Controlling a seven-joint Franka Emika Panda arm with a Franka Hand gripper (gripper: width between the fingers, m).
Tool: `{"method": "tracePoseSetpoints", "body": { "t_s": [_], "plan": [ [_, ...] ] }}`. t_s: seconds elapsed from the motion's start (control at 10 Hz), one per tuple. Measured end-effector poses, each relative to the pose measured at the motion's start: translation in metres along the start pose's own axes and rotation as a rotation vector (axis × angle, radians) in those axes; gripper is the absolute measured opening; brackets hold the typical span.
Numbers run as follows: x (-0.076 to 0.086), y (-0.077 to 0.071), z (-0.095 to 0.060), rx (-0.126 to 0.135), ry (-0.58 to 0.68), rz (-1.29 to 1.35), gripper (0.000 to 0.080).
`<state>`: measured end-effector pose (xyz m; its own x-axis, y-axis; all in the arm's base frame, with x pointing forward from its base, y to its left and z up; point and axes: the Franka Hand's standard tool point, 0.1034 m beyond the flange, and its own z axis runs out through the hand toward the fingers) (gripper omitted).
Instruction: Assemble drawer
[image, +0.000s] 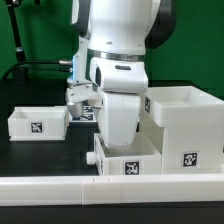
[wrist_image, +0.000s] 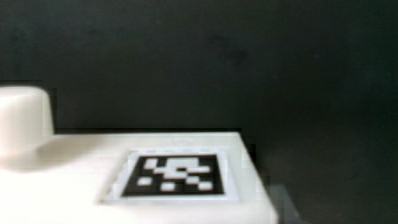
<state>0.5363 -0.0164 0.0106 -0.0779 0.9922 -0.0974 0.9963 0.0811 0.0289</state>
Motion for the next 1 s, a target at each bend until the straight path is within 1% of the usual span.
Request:
{"method": "tracePoseSetpoints", "body": {
  "t_s": [0.5,0.6,0.7,1.0],
  "plan": [
    [-0.0001,0.0005,0.0000,-0.003,0.000,-0.006,0.0044],
    [-0.0002,-0.0004,0.0003,0.005,-0.001,-0.005,0.0044],
    [-0.0015,-0.0006,0.0000,0.019,-0.004,-0.004,0.0044],
    [-0.0019,-0.0012,0.0004,0.019,-0.004,-0.003,0.0044]
  ]
}}
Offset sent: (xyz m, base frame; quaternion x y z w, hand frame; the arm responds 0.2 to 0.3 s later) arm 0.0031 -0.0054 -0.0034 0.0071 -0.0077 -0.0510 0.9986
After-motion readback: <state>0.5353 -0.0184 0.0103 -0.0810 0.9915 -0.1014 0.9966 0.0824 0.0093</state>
